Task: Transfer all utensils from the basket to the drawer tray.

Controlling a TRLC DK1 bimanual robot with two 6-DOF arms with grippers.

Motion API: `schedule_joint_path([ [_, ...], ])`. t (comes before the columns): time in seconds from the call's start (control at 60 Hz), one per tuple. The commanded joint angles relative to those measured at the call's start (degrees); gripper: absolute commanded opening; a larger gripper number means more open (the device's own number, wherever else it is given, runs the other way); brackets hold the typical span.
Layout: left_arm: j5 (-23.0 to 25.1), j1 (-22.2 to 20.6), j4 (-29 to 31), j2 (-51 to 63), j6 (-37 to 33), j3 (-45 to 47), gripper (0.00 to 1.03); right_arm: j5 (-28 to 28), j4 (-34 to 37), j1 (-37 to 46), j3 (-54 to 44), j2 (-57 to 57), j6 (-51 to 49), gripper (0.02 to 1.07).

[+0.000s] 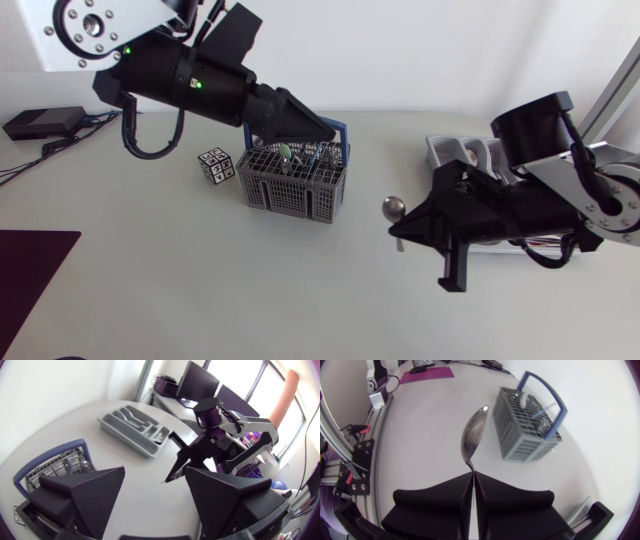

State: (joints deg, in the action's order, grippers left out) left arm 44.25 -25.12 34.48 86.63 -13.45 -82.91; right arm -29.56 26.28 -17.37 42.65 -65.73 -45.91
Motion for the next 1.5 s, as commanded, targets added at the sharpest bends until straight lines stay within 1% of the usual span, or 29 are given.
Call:
schedule_joint_path([
  [0.0,-4.3,1.5,-0.6,1.7,1.5,-1.6,0.92,2.2,1.0,5.5,-2.0,-1.4,-5.1,0.07],
  [0.033,-7.9,1.6,-0.7,2.6,1.2,-1.5,0.92,3.5,0.7,8.3,-2.0,-1.9,-6.7,0.07],
  [0.067,-9.6,1.9,-0.7,3.1,0.9,-1.2,0.92,4.3,0.6,11.3,-2.0,-2.6,-8.6,0.07],
  [0.15,-10.9,3.1,-1.0,4.0,-0.3,-0.1,0.92,6.4,-0.4,18.2,-2.0,-4.3,-12.5,0.07],
  [0.2,-13.2,3.4,-1.0,4.9,-0.9,0.6,0.92,8.4,-2.1,22.6,-2.2,-5.5,-15.3,0.07],
  [0.267,-15.1,3.4,-1.0,5.1,-2.0,1.2,0.92,10.9,-4.9,26.2,-2.7,-7.0,-17.7,0.07],
  [0.283,-16.4,3.4,-1.2,5.2,-2.1,1.4,0.92,11.2,-5.7,27.3,-2.8,-7.3,-18.2,0.07],
  [0.317,-17.5,3.4,-1.4,5.6,-2.2,1.8,0.92,11.7,-6.8,29.3,-2.8,-8.1,-19.3,0.07],
  [0.383,-18.6,3.3,-1.4,5.8,-3.0,2.3,0.92,13.9,-10.1,32.7,-2.8,-10.6,-21.3,0.07],
  [0.45,-20.0,3.2,-1.4,5.9,-3.2,2.8,0.92,16.0,-12.0,35.4,-2.1,-13.5,-23.0,0.07],
  [0.483,-20.5,3.1,-1.5,5.9,-3.5,3.0,0.92,17.8,-13.5,36.3,-2.0,-14.9,-23.6,0.07],
  [0.583,-21.0,3.0,-1.5,6.0,-3.6,3.4,0.92,20.7,-17.7,38.5,-2.2,-17.8,-25.4,0.07],
  [0.617,-21.2,3.0,-1.6,6.1,-3.7,3.5,0.92,22.4,-20.5,39.2,-2.6,-19.2,-25.9,0.07],
  [0.8,-22.5,2.8,-2.0,6.4,-3.9,4.1,0.92,27.1,-27.9,41.5,-2.5,-25.3,-27.3,0.07],
  [0.9,-24.2,2.3,-2.0,6.4,-3.9,4.3,0.92,29.8,-29.9,42.0,-2.0,-28.2,-27.4,0.08],
  [1.05,-25.8,1.8,-2.0,6.4,-4.0,4.6,0.92,31.7,-31.3,42.6,-1.7,-30.1,-27.8,0.09],
  [1.067,-26.1,1.7,-2.0,6.3,-4.1,4.6,0.92,31.8,-31.2,42.8,-1.7,-30.1,-27.8,0.1],
  [1.083,-26.4,1.7,-2.0,6.3,-4.1,4.6,0.92,31.8,-31.2,42.8,-1.6,-30.1,-27.8,0.14],
  [1.117,-26.8,1.7,-2.0,6.3,-4.2,4.6,0.92,31.8,-31.1,42.9,-1.6,-30.0,-27.8,0.24],
  [1.15,-27.0,1.7,-2.0,6.3,-4.2,4.7,0.92,32.0,-31.1,43.1,-1.6,-29.9,-27.8,0.39],
  [1.217,-27.7,1.6,-2.0,6.3,-4.5,4.9,0.92,33.2,-30.9,43.2,-1.6,-29.6,-27.7,0.76],
  [1.283,-29.7,1.0,-2.0,6.2,-4.9,5.0,0.92,33.3,-30.5,43.2,-1.4,-28.2,-27.0,0.96],
  [1.333,-30.2,0.9,-2.0,6.0,-5.0,5.1,0.92,33.3,-29.8,43.1,-1.3,-27.1,-26.4,1.0],
  [1.45,-30.6,0.8,-2.0,5.8,-5.2,5.4,0.92,33.1,-26.8,42.6,-0.4,-23.4,-24.3,1.01],
  [1.483,-30.8,0.8,-2.0,5.8,-5.4,5.5,0.92,32.6,-24.7,41.7,0.2,-21.9,-22.9,1.01],
])
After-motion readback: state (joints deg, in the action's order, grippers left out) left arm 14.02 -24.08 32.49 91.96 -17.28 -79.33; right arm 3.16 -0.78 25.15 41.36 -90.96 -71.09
